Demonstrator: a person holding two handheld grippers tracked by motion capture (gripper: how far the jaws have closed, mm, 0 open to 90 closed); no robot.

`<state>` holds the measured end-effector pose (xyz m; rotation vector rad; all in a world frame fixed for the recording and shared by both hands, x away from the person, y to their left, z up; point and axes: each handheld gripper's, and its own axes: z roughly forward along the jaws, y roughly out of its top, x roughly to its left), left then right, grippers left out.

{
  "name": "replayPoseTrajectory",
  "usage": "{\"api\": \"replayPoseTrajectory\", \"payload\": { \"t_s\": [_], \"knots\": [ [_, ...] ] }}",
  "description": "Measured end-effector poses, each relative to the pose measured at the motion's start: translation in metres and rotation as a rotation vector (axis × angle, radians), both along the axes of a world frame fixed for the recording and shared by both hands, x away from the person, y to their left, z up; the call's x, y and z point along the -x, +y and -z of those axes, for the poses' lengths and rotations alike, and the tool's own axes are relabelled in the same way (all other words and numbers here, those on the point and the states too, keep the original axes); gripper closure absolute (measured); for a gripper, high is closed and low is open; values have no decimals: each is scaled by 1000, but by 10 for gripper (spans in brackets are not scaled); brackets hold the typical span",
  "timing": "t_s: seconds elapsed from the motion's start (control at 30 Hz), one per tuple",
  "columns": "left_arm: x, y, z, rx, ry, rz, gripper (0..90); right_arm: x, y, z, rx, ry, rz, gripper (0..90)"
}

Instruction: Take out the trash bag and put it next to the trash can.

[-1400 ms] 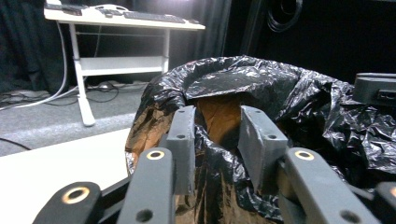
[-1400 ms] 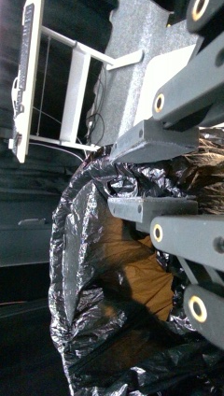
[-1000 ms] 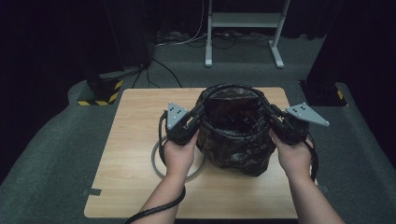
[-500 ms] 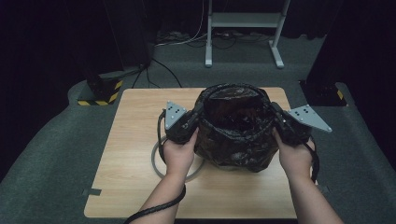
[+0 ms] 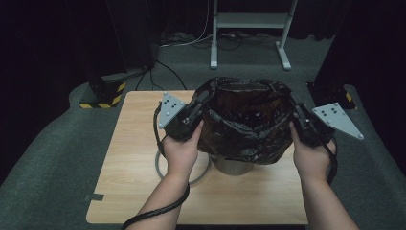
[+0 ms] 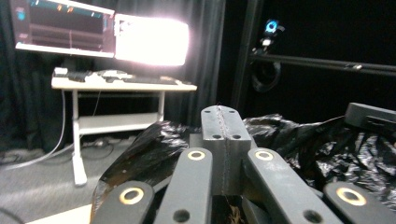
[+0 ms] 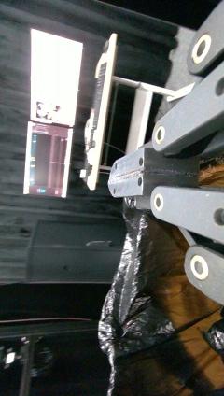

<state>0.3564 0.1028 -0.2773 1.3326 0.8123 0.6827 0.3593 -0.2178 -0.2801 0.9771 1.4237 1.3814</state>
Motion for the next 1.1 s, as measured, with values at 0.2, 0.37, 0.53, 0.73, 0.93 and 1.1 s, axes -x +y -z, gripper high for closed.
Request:
{"api": "replayPoseTrajectory", "payload": {
  "t_s": [0.2, 0.37, 0.53, 0.73, 0.93, 1.1],
  "knots": [
    [5, 1, 11, -2, 24, 29, 900, 11, 7, 1, -29, -17, -37, 900],
    [1, 4, 25, -11, 77, 36, 900, 15, 19, 8, -32, -8, -64, 900],
    [0, 5, 32, -22, 104, 52, 900, 19, 39, 14, -31, -10, -111, 900],
    [-2, 6, 36, -29, 132, 80, 900, 24, 73, 19, -40, 7, -202, 900],
    [-1, 8, 35, -33, 145, 89, 899, 30, 107, 20, -29, 1, -280, 900],
    [-1, 12, 33, -30, 153, 95, 899, 35, 128, 22, -29, -5, -332, 900]
  ]
}}
